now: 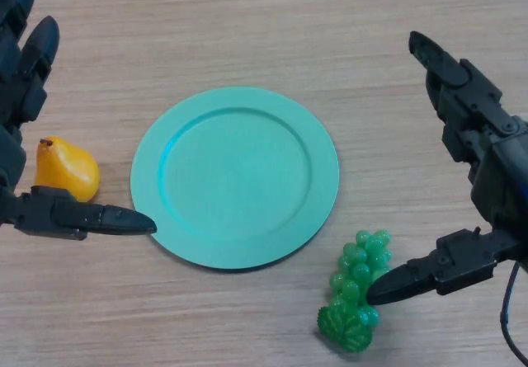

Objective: Pick up the yellow pear and place it on the plate

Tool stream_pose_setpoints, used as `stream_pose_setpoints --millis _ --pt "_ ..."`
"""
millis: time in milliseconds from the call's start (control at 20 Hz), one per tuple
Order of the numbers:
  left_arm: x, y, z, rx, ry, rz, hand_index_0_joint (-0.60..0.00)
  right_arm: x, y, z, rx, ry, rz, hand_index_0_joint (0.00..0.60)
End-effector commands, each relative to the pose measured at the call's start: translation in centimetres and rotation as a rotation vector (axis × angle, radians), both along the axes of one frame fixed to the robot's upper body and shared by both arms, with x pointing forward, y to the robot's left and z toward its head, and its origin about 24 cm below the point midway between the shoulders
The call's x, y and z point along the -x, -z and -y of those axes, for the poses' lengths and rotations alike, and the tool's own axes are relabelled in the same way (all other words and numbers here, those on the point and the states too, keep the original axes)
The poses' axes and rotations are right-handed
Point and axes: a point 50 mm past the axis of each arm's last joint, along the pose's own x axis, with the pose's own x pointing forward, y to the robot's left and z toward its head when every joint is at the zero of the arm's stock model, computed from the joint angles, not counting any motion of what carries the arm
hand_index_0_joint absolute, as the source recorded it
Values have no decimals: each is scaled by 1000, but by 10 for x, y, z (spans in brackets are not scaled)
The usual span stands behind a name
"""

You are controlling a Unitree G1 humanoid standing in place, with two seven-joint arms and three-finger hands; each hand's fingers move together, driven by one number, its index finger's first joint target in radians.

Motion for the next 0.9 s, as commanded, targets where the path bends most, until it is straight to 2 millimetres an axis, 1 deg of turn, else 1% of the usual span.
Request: stream_pose_setpoints --millis 50,300,400,450,500,550,600,700,850,900 --pt "16 -33 -4 -72 -40 238 0 13 -31 5 -6 -11 233 0" --pt "15 -32 -7 -62 -44 232 0 12 -32 4 -19 -3 245 0" --pt "9 -34 -17 -44 -87 258 0 12 -32 3 -15 -10 242 0" --pt "5 -35 -25 -47 -137 279 0 13 -31 3 -4 -11 238 0" --pt "2 -35 -28 -47 -148 279 0 12 -31 4 -7 -8 238 0" --pt "-3 -37 -36 -39 -185 286 0 12 -31 4 -7 -1 250 0" --pt "-7 -36 -39 -69 -221 301 0 12 -31 5 -8 4 254 0" --pt "-18 -34 -50 -67 -265 303 0 11 -30 6 -4 11 252 0" --pt "-37 -20 -63 -68 -304 252 0 12 -32 8 -18 12 236 0" --pt "-42 -16 -67 -98 -326 237 0 12 -32 9 -19 20 246 0"
